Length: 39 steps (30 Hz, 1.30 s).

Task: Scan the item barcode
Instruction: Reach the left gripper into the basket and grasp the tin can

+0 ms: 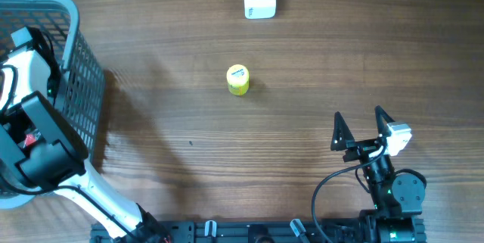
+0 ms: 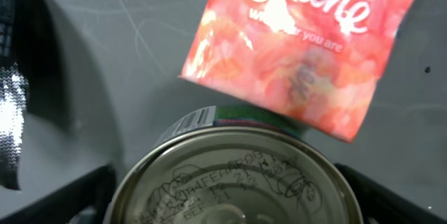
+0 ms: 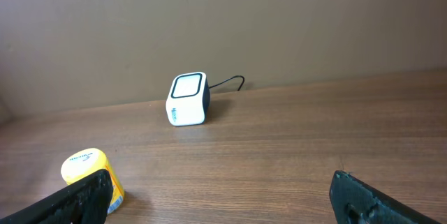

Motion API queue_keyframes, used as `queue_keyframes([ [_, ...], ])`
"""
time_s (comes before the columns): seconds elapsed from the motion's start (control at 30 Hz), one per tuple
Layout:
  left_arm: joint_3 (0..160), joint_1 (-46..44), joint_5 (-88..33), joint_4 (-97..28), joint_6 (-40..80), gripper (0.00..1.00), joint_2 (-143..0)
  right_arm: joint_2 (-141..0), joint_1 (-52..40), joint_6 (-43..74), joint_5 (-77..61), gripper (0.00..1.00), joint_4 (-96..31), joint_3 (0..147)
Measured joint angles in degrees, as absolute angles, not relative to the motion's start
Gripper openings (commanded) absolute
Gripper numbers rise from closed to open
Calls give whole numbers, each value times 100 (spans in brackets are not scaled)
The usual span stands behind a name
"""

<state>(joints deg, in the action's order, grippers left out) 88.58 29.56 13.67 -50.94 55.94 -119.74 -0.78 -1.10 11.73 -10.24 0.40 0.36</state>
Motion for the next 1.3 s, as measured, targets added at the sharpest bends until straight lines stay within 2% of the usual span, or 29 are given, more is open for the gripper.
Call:
queue_keyframes([
  [0.07,8860,2956,1365,-5087,5601,75,-11979,-78,-110,1173,-1024,100,43,36],
  [0.3,8890,2956,1372,-5227,5586,62,-11981,-78,-110,1173,-1024,100,43,36],
  [0.67,8860,2974,1369,-5524,5586,60,-11598,-78,-110,1173,-1024,100,40,36],
  [1.0,8855,3103,1208,-5878,5367,58,-8827,-78,-110,1175,-1024,100,40,36],
  [1.2,8855,2989,314,-6031,5262,60,-7063,-78,-110,1173,-1024,100,43,36],
  [1.3,8855,2753,-242,-6038,5260,60,-6646,-78,-110,1173,-1024,100,43,36],
])
